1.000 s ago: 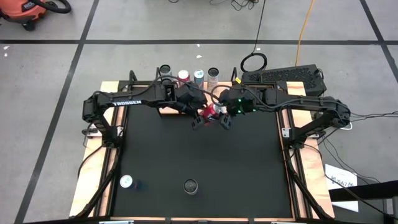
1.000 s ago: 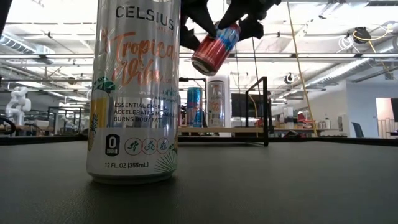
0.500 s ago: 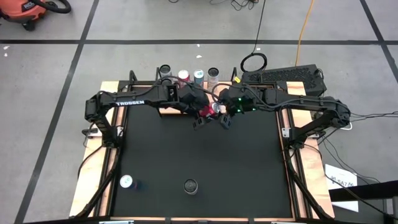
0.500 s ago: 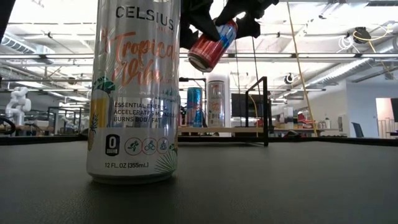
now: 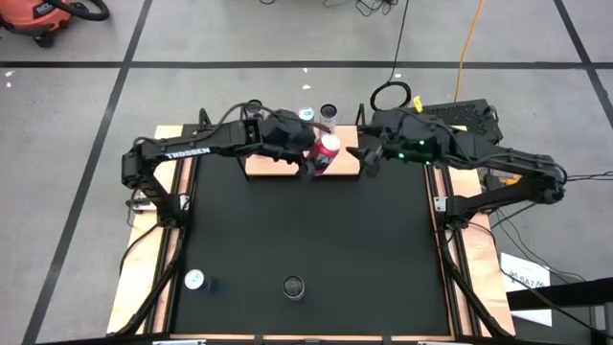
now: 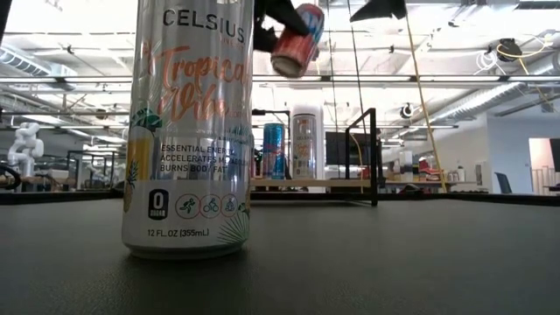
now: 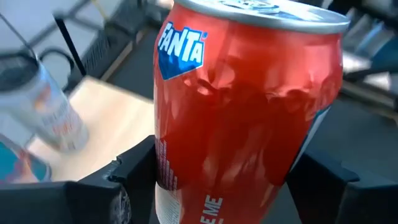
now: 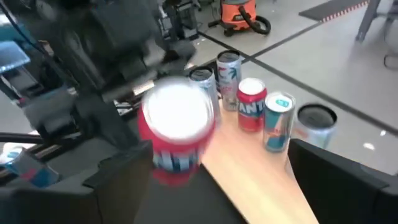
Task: Place canned beverage on shelf
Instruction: Put the red soda can aligned with the other red soda cans on the shelf
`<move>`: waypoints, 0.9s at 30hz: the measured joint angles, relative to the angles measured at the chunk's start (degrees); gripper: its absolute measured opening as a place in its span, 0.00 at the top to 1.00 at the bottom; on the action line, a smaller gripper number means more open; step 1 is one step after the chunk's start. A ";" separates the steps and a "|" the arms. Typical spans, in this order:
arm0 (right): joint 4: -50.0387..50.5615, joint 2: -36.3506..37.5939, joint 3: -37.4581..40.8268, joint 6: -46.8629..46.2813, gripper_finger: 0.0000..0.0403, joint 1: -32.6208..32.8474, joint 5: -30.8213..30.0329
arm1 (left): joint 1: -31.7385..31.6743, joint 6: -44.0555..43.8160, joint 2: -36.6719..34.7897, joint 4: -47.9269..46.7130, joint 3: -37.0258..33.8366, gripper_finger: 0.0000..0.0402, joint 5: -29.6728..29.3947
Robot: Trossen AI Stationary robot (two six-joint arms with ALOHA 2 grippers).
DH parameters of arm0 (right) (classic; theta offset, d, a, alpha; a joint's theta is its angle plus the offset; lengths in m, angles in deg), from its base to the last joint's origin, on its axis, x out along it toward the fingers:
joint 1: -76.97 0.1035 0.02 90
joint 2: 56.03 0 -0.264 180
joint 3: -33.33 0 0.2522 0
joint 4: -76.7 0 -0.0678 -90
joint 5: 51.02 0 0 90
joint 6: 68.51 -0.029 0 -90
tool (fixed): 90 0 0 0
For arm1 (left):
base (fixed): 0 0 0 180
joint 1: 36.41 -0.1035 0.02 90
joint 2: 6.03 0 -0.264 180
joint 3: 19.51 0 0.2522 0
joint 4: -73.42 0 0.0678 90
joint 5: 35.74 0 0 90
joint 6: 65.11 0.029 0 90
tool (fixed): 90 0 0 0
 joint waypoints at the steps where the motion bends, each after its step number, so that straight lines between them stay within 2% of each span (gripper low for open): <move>1: -0.26 0.89 1.21 -1.01 0.10 -0.13 0.23 | -0.10 -0.05 -0.26 1.40 0.00 0.32 0.01; 3: -3.03 2.03 4.53 -3.08 0.10 -0.16 1.89 | -0.19 -0.32 -0.82 5.69 0.00 0.32 0.31; 6: -12.26 2.91 10.04 -6.00 0.10 0.25 5.69 | -0.14 -1.72 -1.35 12.56 0.06 0.32 2.74; 9: -19.24 3.34 12.98 -6.40 0.10 0.88 6.37 | -0.02 -3.15 -1.38 17.40 0.15 0.31 5.27; 17: -23.19 2.56 13.28 -2.16 0.10 1.44 6.19 | -0.06 -5.86 -1.27 22.02 0.15 0.31 6.69; 21: -25.27 1.74 13.37 0.38 0.10 1.29 8.75 | 0.23 -6.21 -1.27 24.76 0.15 0.31 7.17; 27: -27.12 1.23 13.02 1.51 0.12 1.31 9.14 | 0.83 -6.23 -1.27 24.45 0.15 0.31 7.17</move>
